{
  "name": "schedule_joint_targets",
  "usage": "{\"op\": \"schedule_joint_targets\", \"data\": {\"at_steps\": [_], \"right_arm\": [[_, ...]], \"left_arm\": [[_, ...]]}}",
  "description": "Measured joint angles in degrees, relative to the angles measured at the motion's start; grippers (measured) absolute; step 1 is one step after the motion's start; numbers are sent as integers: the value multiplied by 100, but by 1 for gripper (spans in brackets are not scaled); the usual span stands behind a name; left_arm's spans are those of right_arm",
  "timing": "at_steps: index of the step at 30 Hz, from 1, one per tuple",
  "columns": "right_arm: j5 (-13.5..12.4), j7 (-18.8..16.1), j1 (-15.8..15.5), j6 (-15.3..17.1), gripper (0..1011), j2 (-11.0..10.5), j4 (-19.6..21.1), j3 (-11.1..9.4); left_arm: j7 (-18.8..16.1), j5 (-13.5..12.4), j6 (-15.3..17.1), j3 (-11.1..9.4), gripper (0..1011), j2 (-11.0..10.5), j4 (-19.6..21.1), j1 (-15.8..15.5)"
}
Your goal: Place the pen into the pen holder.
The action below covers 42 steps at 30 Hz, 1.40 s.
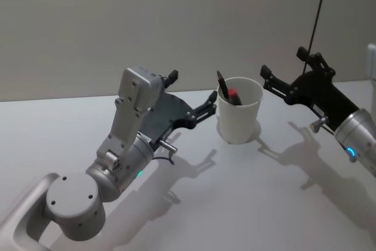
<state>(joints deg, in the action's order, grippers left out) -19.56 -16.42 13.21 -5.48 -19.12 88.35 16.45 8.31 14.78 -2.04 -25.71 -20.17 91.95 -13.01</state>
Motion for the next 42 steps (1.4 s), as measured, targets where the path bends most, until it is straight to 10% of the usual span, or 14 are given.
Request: {"op": "schedule_joint_targets", "data": {"at_steps": [23,42], "right_arm": [[275,1124,-1253,666,1001,-22,1155,-318],[310,1260,-1405,747,1001,-21,1289,-355]], "left_arm": [[-777,-337,290,-33,1003,-175,129,-59],[-777,-333,287,-31,1003,-172,126,-57]]}}
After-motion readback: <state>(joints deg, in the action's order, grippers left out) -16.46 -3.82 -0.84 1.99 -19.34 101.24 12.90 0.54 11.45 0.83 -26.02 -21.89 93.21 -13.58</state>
